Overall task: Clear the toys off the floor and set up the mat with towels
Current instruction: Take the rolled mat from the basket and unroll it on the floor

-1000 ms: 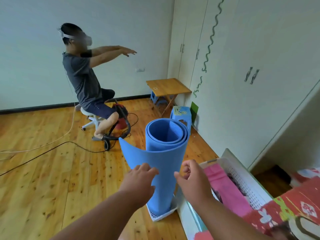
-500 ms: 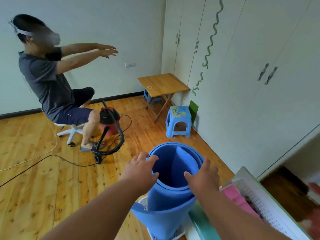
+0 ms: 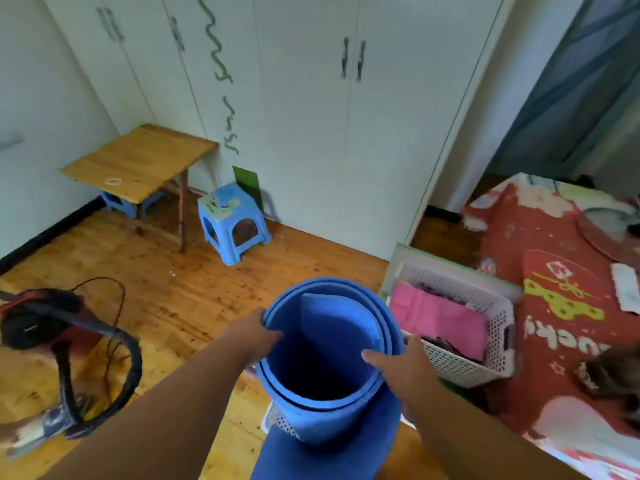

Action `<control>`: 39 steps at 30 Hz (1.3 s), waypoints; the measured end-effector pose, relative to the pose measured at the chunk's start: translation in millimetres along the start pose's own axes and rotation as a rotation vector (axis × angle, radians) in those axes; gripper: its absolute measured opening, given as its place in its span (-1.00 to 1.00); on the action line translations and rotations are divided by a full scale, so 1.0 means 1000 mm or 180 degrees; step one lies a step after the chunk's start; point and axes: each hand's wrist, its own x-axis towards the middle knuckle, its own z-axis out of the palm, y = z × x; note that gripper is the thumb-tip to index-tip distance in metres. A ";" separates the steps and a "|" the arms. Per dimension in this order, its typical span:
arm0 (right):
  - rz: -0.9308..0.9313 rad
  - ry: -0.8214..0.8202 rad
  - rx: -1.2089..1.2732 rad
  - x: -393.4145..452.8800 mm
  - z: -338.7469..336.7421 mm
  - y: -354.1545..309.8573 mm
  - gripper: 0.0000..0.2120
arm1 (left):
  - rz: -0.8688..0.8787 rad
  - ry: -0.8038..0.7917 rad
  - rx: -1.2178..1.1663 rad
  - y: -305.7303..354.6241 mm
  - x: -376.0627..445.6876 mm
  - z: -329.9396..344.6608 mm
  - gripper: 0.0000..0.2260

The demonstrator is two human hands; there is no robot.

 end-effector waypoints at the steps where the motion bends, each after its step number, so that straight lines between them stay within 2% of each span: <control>1: 0.0103 0.0041 0.0173 -0.006 0.005 0.006 -0.24 | 0.0032 -0.0179 -0.0118 0.002 0.004 -0.003 -0.69; 4: 0.0205 0.0277 0.0386 -0.016 0.020 0.005 -0.62 | 0.0135 -0.0574 -0.0253 0.007 0.014 -0.007 -0.64; 8: 0.0349 0.0411 0.0321 -0.023 0.021 -0.013 -0.78 | 0.0300 -0.0771 -0.0197 0.012 0.011 -0.010 -0.60; 18: 0.0245 0.0689 0.0582 -0.066 -0.002 -0.039 -0.77 | 0.0803 -0.0730 0.0091 0.043 -0.008 -0.052 -0.67; 28: 0.0105 0.0569 0.0530 -0.124 -0.007 -0.058 -0.83 | 0.1160 -0.0609 0.0206 0.047 -0.041 -0.082 -0.84; 39: -0.0376 0.0475 0.0712 -0.212 -0.034 -0.025 -0.76 | 0.1477 -0.0190 0.0012 0.026 -0.134 -0.077 -0.81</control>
